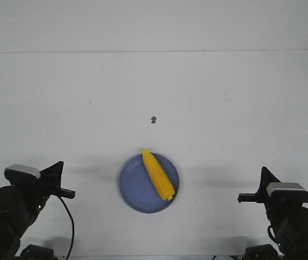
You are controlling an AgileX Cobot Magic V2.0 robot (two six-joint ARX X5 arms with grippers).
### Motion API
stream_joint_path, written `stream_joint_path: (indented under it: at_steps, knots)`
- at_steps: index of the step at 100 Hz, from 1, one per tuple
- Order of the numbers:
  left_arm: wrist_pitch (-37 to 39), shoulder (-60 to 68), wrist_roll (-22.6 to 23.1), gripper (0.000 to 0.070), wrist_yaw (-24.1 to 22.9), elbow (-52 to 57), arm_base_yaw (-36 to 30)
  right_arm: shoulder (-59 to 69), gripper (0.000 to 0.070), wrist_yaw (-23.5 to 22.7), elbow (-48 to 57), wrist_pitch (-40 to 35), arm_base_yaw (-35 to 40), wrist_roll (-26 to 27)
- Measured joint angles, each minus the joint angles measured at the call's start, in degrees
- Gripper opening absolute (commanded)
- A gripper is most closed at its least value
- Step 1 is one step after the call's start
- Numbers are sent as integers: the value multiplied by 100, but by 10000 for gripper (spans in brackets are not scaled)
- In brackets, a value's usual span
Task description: Place corn on plate with both arms
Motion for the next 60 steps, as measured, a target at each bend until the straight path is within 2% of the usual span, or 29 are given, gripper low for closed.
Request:
stream_joint_path:
  at_steps: [60]
  knots:
    - [2,-144,0,12,0,0,0,0,3,0,0,2,0,0]
